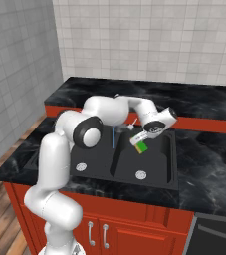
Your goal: Soak the sponge with water for a few seconds and then drop it inside the sink.
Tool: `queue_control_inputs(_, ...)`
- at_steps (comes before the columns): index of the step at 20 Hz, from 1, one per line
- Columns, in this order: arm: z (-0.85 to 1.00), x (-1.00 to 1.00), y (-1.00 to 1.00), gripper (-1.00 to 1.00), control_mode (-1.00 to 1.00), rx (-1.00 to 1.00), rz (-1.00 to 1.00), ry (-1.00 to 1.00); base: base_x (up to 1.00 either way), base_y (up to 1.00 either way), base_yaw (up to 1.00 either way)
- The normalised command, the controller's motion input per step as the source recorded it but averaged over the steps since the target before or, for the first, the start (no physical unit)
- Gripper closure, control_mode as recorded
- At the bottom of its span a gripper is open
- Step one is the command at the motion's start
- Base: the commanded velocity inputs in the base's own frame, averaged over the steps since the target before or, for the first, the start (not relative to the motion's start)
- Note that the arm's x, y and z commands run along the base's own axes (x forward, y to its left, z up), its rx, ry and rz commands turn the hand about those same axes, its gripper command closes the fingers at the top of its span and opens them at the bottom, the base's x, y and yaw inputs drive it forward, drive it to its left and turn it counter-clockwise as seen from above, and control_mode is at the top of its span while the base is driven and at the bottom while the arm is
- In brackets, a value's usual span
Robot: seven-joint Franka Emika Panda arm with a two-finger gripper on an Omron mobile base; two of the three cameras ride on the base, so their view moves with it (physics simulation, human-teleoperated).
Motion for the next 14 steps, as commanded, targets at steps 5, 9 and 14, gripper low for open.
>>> queue_control_inputs(5,0.00,0.00,-0.10,1.00,-1.00,-0.22,-0.02,0.00,0.00,0.00,0.00)
queue_control_inputs(9,0.00,0.00,-0.28,1.00,-1.00,-0.18,-0.08,0.00,0.00,0.00,0.00)
queue_control_inputs(14,-0.07,0.00,-0.24,1.00,-1.00,-0.09,-0.09,-0.03,0.00,0.00,0.00)
